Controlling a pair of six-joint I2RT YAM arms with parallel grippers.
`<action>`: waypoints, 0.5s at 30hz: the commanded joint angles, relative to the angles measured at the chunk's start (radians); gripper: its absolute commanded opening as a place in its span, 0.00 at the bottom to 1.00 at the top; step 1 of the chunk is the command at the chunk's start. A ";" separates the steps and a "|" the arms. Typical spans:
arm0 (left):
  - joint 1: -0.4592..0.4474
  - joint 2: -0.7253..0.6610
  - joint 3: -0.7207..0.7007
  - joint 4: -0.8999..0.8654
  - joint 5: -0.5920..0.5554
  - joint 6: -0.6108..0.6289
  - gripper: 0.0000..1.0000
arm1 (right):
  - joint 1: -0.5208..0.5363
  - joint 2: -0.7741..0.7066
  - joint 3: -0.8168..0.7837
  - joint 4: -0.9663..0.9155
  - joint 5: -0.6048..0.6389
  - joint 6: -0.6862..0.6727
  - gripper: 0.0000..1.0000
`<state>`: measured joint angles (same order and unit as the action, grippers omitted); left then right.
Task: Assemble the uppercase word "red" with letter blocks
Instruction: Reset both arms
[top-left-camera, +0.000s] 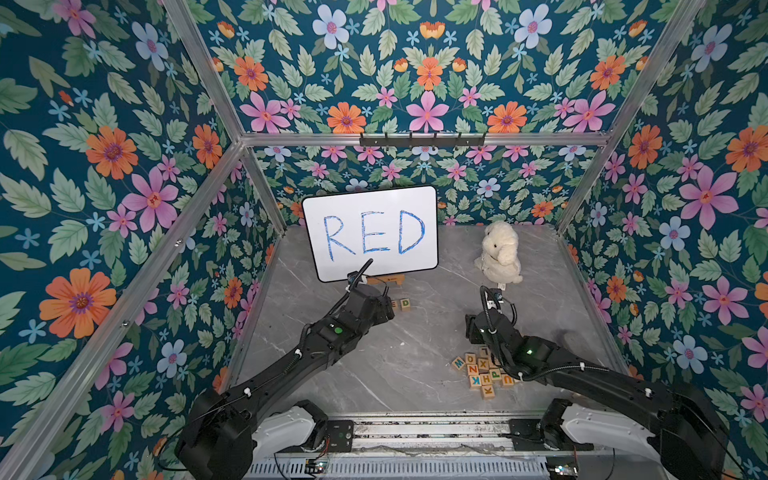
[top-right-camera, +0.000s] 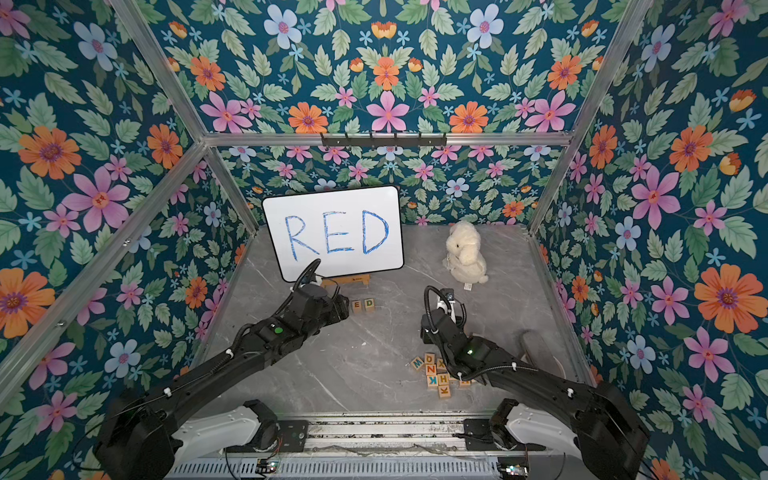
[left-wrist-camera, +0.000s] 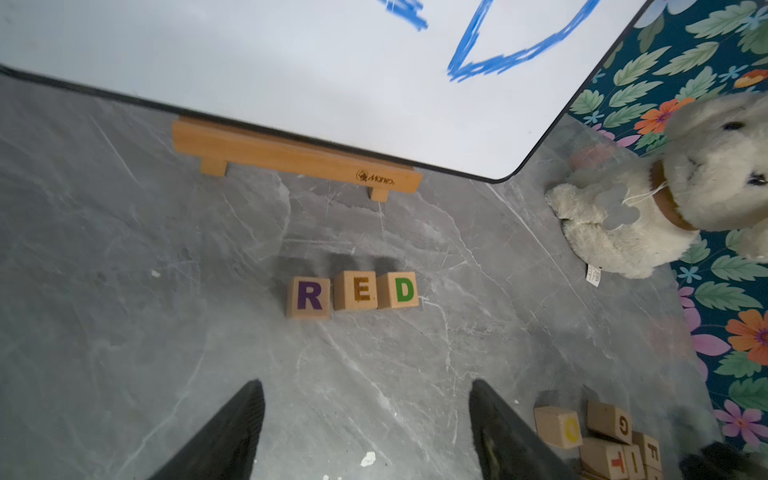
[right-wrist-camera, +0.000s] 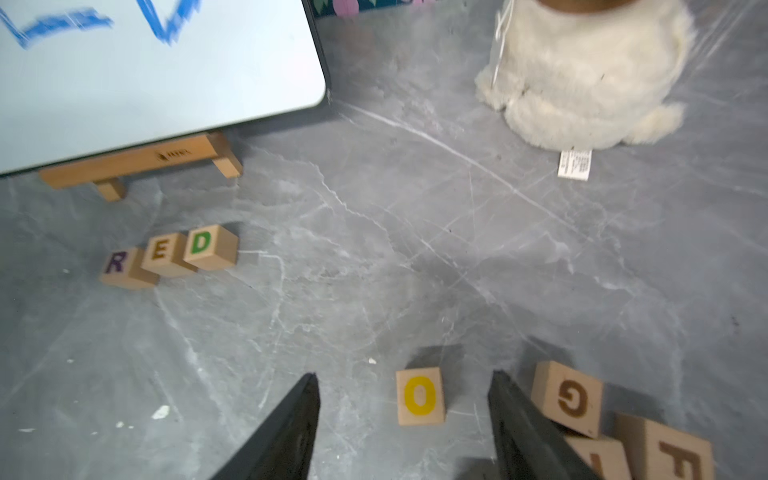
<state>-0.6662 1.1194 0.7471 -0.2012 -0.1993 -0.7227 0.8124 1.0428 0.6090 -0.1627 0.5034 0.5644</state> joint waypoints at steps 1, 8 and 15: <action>0.001 -0.029 0.019 0.005 -0.089 0.100 0.81 | -0.005 -0.066 0.039 -0.101 0.058 -0.090 0.66; 0.008 -0.076 0.039 0.024 -0.321 0.237 0.88 | -0.148 -0.168 0.093 -0.098 0.097 -0.172 0.66; 0.120 -0.100 -0.037 0.218 -0.513 0.381 0.99 | -0.526 -0.155 0.099 -0.033 -0.101 -0.163 0.65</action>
<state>-0.5869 1.0264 0.7345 -0.0998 -0.5941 -0.4316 0.3885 0.8707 0.7021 -0.2363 0.5064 0.4126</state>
